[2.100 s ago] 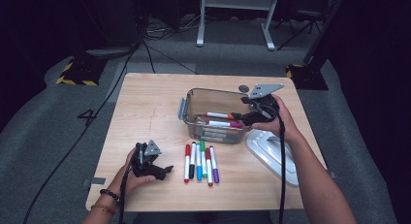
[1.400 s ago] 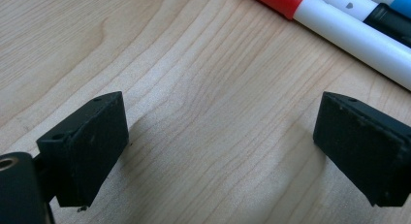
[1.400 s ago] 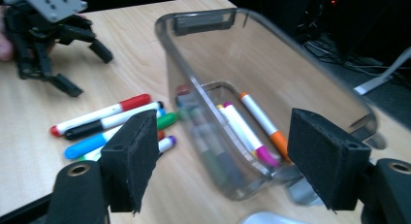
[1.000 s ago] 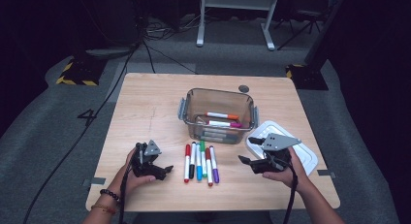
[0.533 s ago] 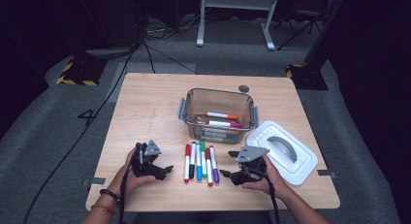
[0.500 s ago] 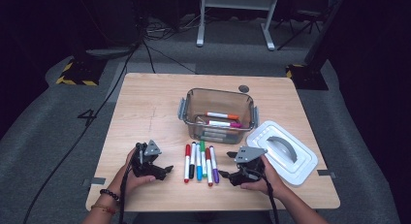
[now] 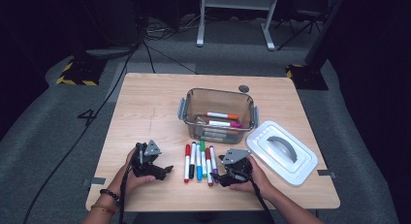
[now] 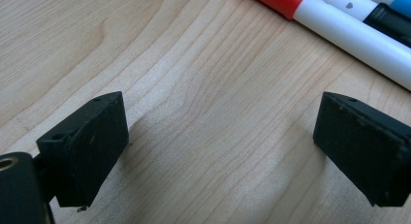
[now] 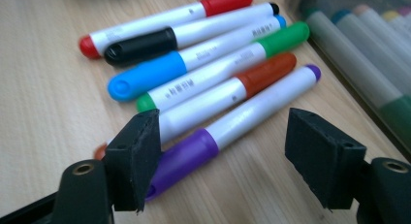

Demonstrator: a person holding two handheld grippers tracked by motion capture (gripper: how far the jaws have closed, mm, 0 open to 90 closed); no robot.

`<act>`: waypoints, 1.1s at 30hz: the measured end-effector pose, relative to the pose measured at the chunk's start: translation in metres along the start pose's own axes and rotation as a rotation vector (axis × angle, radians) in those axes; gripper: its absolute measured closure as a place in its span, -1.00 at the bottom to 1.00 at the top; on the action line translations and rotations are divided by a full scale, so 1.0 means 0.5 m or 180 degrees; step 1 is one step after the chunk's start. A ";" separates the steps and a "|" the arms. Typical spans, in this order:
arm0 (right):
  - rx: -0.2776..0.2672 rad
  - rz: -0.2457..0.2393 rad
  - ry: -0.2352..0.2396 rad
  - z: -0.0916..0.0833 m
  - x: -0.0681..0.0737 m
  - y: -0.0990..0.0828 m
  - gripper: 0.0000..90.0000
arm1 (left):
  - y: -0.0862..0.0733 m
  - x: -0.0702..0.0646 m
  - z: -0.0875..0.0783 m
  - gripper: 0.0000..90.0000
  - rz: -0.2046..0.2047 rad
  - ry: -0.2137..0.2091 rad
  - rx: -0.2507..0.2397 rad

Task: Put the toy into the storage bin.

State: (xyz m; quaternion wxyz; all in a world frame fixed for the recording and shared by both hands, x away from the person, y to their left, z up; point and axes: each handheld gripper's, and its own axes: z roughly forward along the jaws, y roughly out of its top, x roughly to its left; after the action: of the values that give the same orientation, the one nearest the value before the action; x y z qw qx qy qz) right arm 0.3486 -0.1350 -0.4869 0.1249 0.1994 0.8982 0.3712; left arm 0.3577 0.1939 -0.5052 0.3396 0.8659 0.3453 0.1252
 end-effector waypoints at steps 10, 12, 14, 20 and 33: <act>0.0038 0.0340 -0.0186 -0.023 -0.044 -0.033 -0.13 | 0.000 0.000 0.000 -0.87 0.0002 0.0001 0.0000; 0.0066 0.0387 -0.0211 -0.030 -0.053 -0.042 -0.08 | 0.000 0.000 0.000 -0.87 0.0002 0.0004 -0.0002; 0.0088 0.0370 -0.0238 -0.036 -0.059 -0.050 0.00 | 0.000 0.000 0.000 -0.87 0.0001 0.0003 -0.0001; 0.0151 0.0403 -0.0238 -0.054 -0.067 -0.076 0.23 | 0.000 -0.001 0.000 -0.87 0.0000 0.0005 -0.0001; 0.0158 0.0537 -0.0249 -0.058 -0.081 -0.079 0.64 | 0.000 0.000 0.000 -0.87 -0.0002 0.0005 -0.0002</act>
State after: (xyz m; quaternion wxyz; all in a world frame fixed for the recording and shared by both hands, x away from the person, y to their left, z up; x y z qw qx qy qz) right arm 0.3634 -0.1964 -0.4920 0.1233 0.2918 0.8816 0.3499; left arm 0.3575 0.1939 -0.5052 0.3397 0.8655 0.3459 0.1258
